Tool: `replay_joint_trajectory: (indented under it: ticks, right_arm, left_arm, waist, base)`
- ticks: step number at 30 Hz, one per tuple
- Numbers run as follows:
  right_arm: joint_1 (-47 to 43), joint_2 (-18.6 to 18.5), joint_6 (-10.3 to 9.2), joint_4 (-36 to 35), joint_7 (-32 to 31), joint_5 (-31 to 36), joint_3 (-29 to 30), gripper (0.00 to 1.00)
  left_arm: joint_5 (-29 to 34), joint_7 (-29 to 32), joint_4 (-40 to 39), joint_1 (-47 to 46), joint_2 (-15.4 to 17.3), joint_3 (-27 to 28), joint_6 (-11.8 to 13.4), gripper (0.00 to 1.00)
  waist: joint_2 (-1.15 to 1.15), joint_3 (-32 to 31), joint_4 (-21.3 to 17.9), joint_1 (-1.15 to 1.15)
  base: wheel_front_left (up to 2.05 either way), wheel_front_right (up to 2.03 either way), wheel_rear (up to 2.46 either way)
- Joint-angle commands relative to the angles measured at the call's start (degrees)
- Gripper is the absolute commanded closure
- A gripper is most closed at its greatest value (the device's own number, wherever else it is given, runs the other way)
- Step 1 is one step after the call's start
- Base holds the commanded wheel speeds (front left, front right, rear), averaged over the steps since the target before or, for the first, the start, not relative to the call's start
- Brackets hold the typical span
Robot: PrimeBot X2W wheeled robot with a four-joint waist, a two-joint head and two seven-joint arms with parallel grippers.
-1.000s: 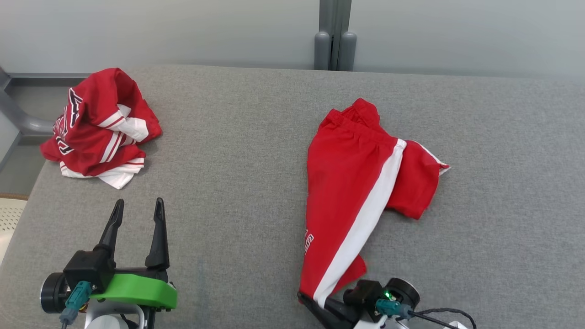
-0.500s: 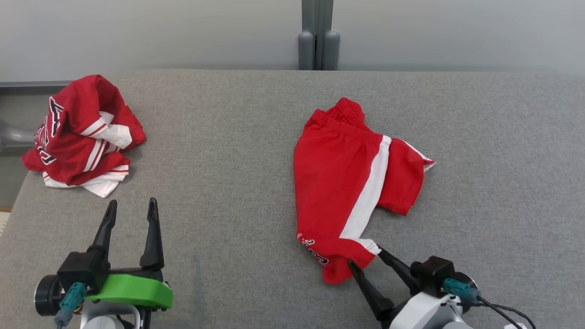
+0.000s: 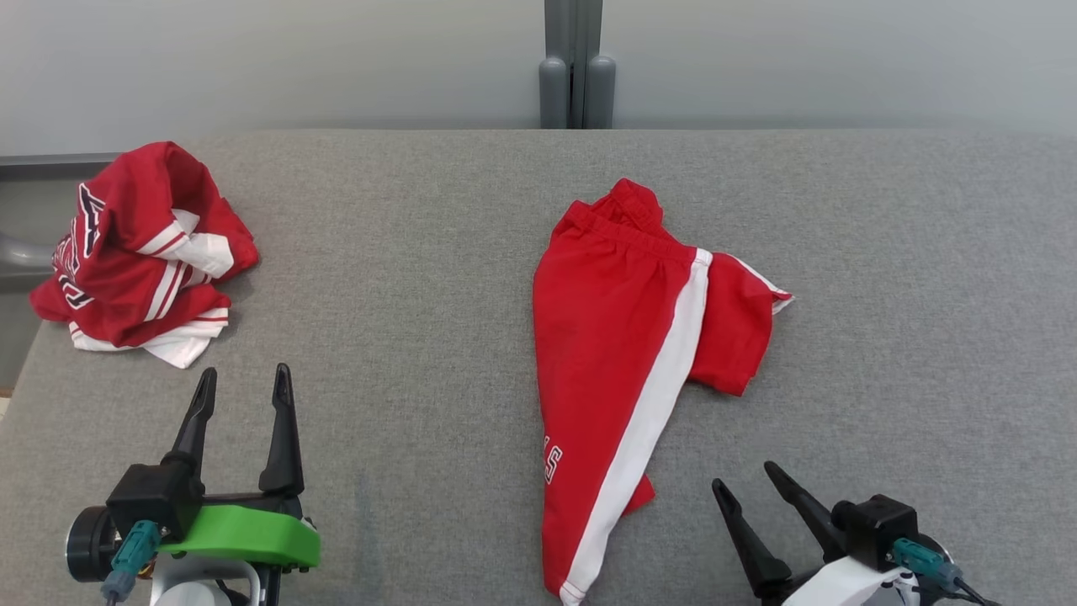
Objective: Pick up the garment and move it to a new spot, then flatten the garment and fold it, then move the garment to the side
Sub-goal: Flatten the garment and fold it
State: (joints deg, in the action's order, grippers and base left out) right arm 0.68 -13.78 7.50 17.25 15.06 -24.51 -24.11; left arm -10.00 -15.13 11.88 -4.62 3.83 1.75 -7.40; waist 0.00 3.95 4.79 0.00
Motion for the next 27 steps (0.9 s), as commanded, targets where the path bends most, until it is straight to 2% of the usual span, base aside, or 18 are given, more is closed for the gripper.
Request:
replay_joint_trajectory:
  ticks: [1, 7, 14, 27]
  right_arm:
    - [0.08, 0.11, -0.02, -0.88, 0.18, 0.73, 0.87, 0.00]
    - [5.75, -0.29, -0.02, -2.22, 0.17, 3.88, 2.33, 0.00]
    - [18.14, -1.72, -0.02, 2.24, -0.32, 6.39, 1.29, 0.00]
    - [35.85, -4.66, -0.02, 22.11, -3.80, 4.88, -1.41, 0.00]
  left_arm:
    - [0.28, -0.01, -0.09, 0.83, -0.18, 0.14, -0.11, 0.00]
    - [0.43, -0.02, -0.20, 0.11, -0.27, -0.37, -0.11, 0.00]
    - [0.30, -0.02, -0.22, -1.45, -0.40, -1.33, -0.11, 0.00]
    - [-1.24, -0.02, 0.65, -5.32, -0.86, -4.50, -0.11, 0.00]
  waist:
    - [0.00, -0.02, 0.00, 0.00]
    - [0.00, 0.40, 0.44, 0.00]
    - [0.00, 2.31, 2.14, 0.00]
    - [0.00, 7.25, 7.63, 0.00]
  base:
    - [0.00, 0.00, 0.00]
    - [0.00, 0.00, 0.00]
    - [0.00, 0.00, 0.00]
    - [0.00, 0.00, 0.00]
